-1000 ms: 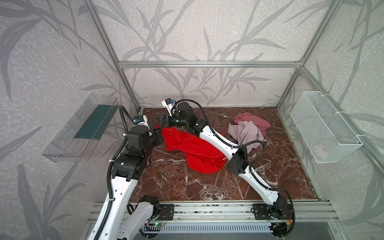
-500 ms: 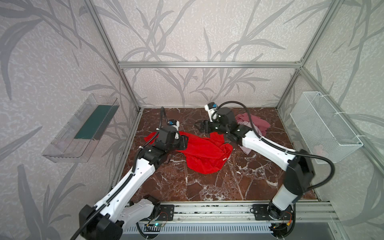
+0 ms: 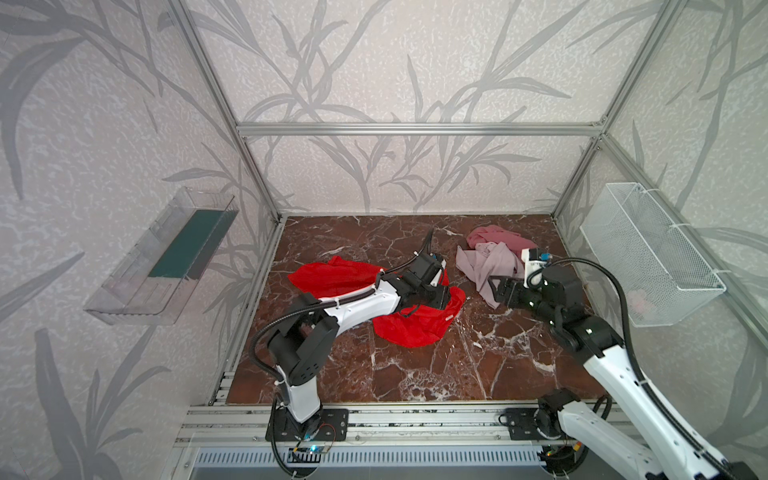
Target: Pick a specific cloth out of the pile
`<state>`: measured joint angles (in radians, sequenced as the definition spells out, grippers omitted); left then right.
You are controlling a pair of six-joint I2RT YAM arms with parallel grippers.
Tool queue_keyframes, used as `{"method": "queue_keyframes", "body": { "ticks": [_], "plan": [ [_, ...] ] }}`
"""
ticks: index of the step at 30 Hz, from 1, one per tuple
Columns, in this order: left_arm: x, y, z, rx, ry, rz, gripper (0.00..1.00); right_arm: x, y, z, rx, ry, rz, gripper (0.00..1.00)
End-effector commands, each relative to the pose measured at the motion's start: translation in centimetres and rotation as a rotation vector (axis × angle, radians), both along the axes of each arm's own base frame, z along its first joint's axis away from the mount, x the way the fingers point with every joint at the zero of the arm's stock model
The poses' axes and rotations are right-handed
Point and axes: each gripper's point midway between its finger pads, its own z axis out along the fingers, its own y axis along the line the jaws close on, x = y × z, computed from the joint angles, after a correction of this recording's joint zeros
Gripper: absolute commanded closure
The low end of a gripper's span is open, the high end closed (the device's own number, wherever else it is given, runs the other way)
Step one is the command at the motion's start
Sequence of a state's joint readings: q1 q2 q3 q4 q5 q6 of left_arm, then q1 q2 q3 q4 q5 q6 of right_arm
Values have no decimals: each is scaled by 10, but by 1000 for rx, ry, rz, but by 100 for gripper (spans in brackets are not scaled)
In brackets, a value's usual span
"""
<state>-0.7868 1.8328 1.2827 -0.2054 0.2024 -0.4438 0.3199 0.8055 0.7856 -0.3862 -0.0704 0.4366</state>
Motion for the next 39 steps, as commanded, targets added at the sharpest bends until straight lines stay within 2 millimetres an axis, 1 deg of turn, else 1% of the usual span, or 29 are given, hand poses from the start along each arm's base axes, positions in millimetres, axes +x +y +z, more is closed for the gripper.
{"method": "queue_keyframes", "body": {
  "ticks": [1, 4, 7, 9, 15, 17, 21, 22, 24, 27, 30, 32, 35, 37, 39],
  "plan": [
    [9, -25, 1, -28, -3, -52, 44, -18, -15, -11, -45, 35, -25, 21],
    [19, -32, -17, 16, 16, -46, 46, -22, -16, -13, -36, 30, -20, 21],
    [20, -31, -33, 83, 48, -48, 49, -23, -16, -14, -36, 29, -17, 21],
    [21, -30, -36, 112, 45, -49, 52, -24, -15, -14, -35, 29, -4, 21],
    [26, -19, -45, 192, 28, -15, 62, -27, -14, -11, -21, 10, 6, 21],
    [27, -17, -45, 200, 27, -8, 70, -29, -14, -8, -19, -3, 7, 21],
    [28, -13, -41, 209, 13, 7, 98, -32, -16, -6, -13, -18, 1, 21],
    [29, -12, -37, 207, 4, 11, 100, -33, -15, -6, -10, -18, 5, 21],
    [29, -10, -28, 197, -20, 18, 100, -33, -13, -6, -2, -24, 16, 21],
    [31, -3, -2, 159, -71, 46, 100, -32, -11, -7, 5, -18, 22, 21],
    [33, 11, 29, 115, -125, 89, 100, -31, -9, -7, 14, -21, 33, 21],
    [35, 23, 52, 88, -171, 118, 100, -30, -6, -6, 22, -28, 45, 21],
    [39, 50, 83, 50, -205, 177, 100, -26, -2, -1, 36, -33, 55, 21],
    [43, 74, 102, 24, -217, 226, 100, -23, 2, 2, 47, -35, 71, 21],
    [49, 100, 114, 2, -223, 282, 100, -20, 6, 5, 62, -39, 83, 21]
  ]
}}
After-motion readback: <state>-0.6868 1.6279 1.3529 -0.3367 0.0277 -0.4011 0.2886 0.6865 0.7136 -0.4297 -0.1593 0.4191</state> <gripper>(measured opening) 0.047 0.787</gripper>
